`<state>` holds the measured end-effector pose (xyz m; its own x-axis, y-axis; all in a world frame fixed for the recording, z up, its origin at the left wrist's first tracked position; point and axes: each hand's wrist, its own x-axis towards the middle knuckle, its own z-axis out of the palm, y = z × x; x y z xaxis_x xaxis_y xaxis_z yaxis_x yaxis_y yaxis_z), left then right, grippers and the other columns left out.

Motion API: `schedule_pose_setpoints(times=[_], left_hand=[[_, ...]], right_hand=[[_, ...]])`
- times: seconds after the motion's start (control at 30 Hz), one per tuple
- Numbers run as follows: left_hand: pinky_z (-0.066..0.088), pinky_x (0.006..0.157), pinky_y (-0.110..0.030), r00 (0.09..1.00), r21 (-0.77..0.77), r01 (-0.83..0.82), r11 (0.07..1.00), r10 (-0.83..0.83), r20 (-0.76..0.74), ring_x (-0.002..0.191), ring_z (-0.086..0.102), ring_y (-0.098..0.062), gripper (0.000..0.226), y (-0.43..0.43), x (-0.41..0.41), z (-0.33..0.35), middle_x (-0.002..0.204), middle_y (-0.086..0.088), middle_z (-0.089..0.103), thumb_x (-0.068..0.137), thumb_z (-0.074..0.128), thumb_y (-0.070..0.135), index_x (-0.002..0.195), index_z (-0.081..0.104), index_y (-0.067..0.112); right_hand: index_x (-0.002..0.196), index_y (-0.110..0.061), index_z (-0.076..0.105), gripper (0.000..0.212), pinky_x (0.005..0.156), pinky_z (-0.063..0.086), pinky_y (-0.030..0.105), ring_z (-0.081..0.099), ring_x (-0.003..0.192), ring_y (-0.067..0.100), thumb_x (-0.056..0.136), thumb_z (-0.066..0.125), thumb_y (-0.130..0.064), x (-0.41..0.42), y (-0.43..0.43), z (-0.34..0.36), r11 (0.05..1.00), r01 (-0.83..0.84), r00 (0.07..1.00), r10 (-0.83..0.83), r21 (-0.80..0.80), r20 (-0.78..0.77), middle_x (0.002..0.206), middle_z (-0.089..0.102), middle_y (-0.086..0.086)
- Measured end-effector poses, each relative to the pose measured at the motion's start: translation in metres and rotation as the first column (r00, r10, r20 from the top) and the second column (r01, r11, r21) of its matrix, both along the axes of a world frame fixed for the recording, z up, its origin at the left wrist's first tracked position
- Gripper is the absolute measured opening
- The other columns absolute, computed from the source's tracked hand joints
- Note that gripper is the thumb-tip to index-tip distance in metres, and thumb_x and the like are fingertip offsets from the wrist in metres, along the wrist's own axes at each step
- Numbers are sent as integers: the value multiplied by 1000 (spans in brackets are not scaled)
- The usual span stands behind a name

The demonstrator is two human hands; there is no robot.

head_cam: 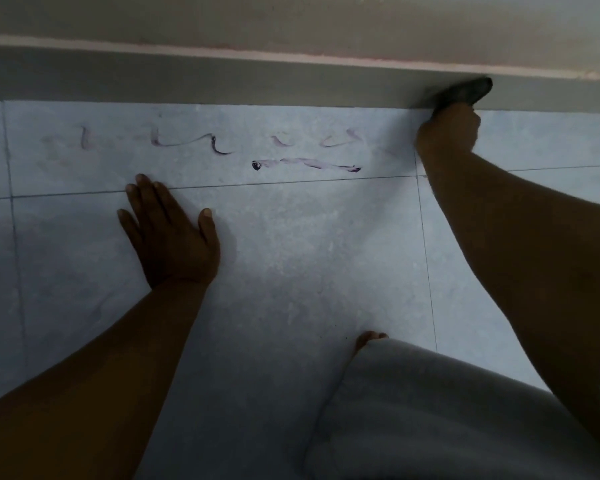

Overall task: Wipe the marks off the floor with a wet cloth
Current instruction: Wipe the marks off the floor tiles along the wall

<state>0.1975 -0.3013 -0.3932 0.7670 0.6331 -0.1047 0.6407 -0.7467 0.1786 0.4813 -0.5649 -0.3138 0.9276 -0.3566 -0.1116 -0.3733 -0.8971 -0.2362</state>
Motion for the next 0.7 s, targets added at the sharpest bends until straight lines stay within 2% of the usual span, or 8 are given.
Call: schedule_pose_setpoints(times=[0.07, 0.13, 0.2, 0.27, 0.33, 0.4, 0.53, 0.7], left_hand=[[6, 124, -54, 1000, -2, 1, 1000, -1, -5, 153, 5, -37, 79, 0, 0, 0, 164, -22, 6, 100, 29, 51, 155, 10, -2], [5, 124, -54, 1000, 1, 4, 1000, -4, -9, 153, 5, -36, 79, 1, 1, 0, 164, -21, 6, 100, 28, 51, 155, 11, -1], [5, 124, -53, 1000, 7, 3, 1000, -3, -13, 153, 4, -36, 79, 1, 0, -1, 165, -21, 6, 100, 27, 52, 155, 10, -1], [5, 124, -53, 1000, 1, -2, 1000, 2, -15, 153, 4, -35, 79, 1, 0, -1, 165, -21, 6, 99, 26, 52, 155, 10, -1], [5, 124, -53, 1000, -6, 0, 1000, -1, -21, 153, 4, -35, 80, 1, 0, -1, 165, -20, 5, 99, 26, 53, 156, 9, -1], [5, 124, -53, 1000, -11, 1, 1000, -1, -24, 154, 3, -35, 80, 2, 0, -1, 165, -20, 5, 99, 25, 53, 156, 9, -1], [5, 124, -53, 1000, -23, 0, 1000, 0, -23, 154, 3, -35, 80, 1, 1, -1, 165, -20, 4, 100, 26, 53, 156, 9, -1], [6, 124, -55, 1000, -38, 7, 999, -7, -6, 153, 4, -36, 79, 1, 1, -1, 165, -21, 6, 100, 29, 51, 156, 10, -2]], right_hand=[[141, -5, 37, 56, 107, 42, 46, 46, 129, 34, 88, 57, -1, -7, -31, -5, 933, -250, 965, 219, -260, -141, 143, 45, 17], [151, -15, 14, 86, 111, 35, 49, 24, 143, 34, 82, 61, 3, -17, -51, -10, 849, -458, 863, 355, -263, -359, 159, 15, 12], [153, -19, 3, 87, 113, 32, 49, 15, 146, 33, 85, 55, -1, -24, -57, -16, 824, -516, 813, 384, -236, -438, 162, 0, 9], [152, -18, 9, 74, 109, 35, 50, 26, 142, 37, 90, 48, -13, -27, -57, -19, 822, -513, 826, 394, -247, -404, 161, 9, 11], [147, -15, 27, 61, 101, 40, 51, 42, 128, 42, 91, 44, -31, -25, -55, -12, 781, -539, 837, 457, -314, -300, 149, 35, 19], [139, -9, 41, 62, 98, 43, 52, 44, 120, 44, 88, 40, -46, -18, -63, -10, 743, -555, 829, 531, -375, -176, 135, 46, 25], [150, -8, 16, 73, 115, 19, 53, 12, 145, 39, 94, 35, -50, -19, -68, -37, 777, -602, 798, 579, -184, -168, 158, 12, 20], [152, -10, 9, 70, 120, 8, 49, 7, 148, 32, 97, 21, -51, -31, -29, -56, 943, -289, 957, 279, -163, -82, 161, 7, 15]])
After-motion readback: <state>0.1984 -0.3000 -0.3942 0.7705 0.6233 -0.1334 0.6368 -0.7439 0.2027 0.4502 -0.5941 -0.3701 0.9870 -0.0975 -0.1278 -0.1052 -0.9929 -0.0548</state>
